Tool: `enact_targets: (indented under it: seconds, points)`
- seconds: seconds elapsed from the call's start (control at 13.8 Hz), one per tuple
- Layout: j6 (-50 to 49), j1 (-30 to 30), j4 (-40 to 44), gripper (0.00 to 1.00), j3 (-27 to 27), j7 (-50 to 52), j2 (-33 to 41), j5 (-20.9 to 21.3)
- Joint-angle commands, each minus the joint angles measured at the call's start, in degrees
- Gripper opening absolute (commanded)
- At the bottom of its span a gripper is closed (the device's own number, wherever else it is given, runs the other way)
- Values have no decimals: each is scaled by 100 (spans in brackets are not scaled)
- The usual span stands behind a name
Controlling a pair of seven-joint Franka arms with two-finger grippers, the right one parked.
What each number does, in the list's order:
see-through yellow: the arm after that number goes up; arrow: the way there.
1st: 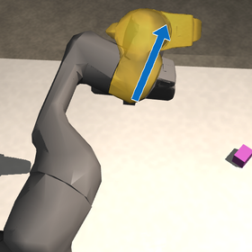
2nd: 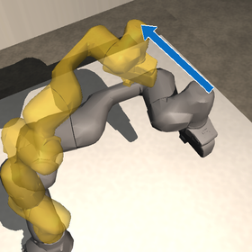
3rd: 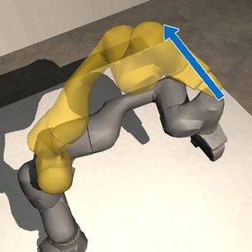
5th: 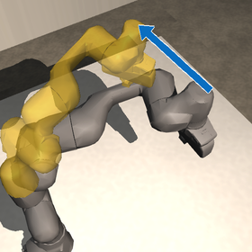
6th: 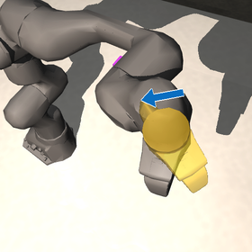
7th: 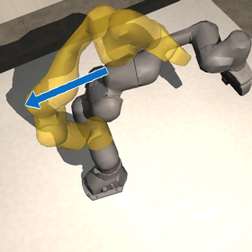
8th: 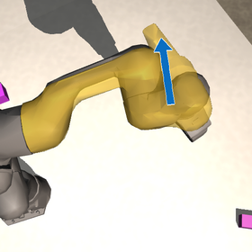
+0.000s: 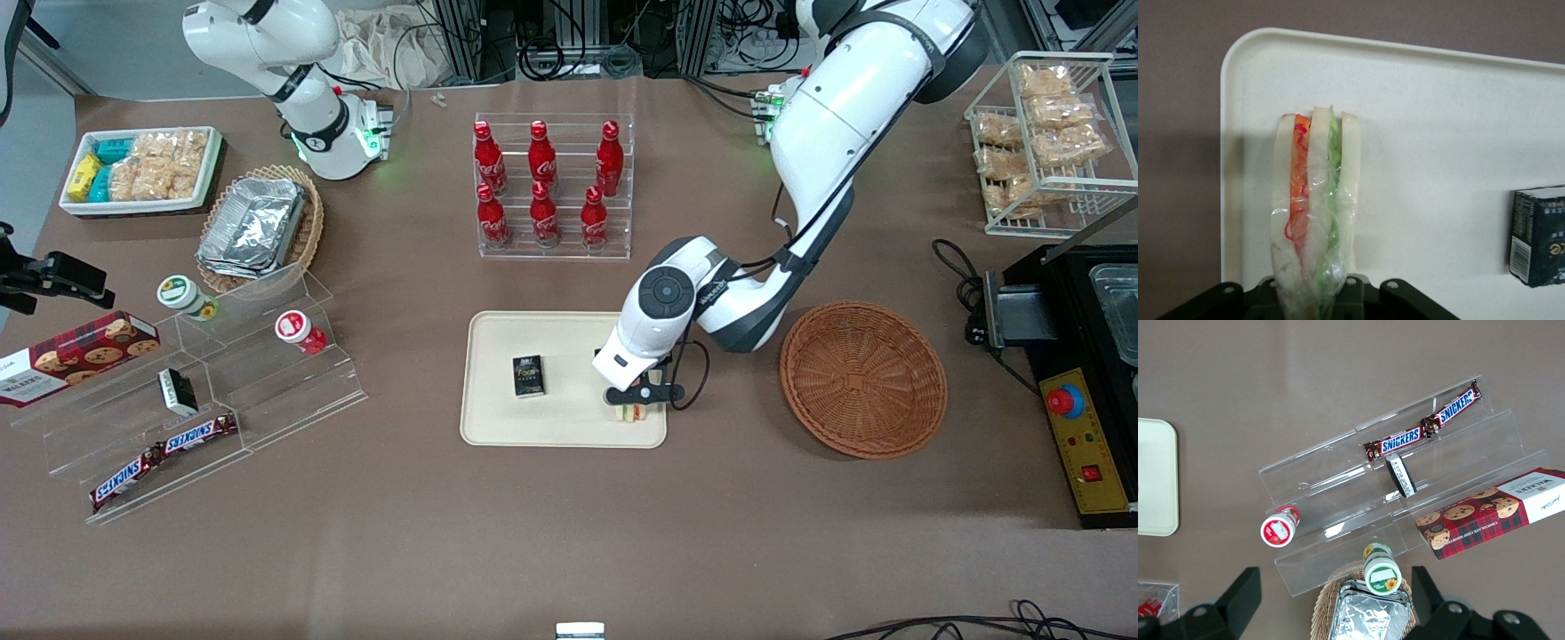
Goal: Place sandwich from basket to tray
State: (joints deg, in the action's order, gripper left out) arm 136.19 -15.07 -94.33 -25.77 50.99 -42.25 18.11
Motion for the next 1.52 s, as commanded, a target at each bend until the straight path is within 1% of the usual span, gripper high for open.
enact_targets:
  seconds: [0.0, 0.14, 0.22, 0.36, 0.43, 0.58, 0.65, 0.8, 0.94, 1.01, 1.08, 1.16, 1.3, 1.37, 1.45]
  points:
    - [40, 3, -33, 100, 36, 228, 77, 140]
    - [-318, 214, 37, 100, -16, 271, 199, -69]
    - [-608, 223, 81, 100, -8, 211, 409, -175]
    - [-1232, 241, 125, 100, 1, 254, 848, -229]
    - [-1496, 406, 125, 100, -7, 210, 1050, -290]
    - [-1639, 496, 117, 100, -25, 175, 1455, -702]
    - [-1735, 522, 91, 100, -16, 175, 1596, -729]
    - [-2103, 759, 82, 100, -34, 27, 1816, -747]
    - [-2533, 1074, -40, 100, -25, -656, 2271, -1070]
    - [-2710, 1433, -216, 100, -42, -1191, 2570, -1290]
    - [-2825, 1480, -452, 100, 44, -1805, 2956, -1571]
    - [-2904, 1472, -733, 100, 419, -2316, 3308, -1782]
    - [-3010, 1148, -1523, 100, 1324, -3545, 4133, -1890]
    - [-3002, 1146, -1936, 100, 1589, -4048, 4477, -1890]
    - [-3028, 1207, -2131, 100, 1662, -4418, 4663, -1881]
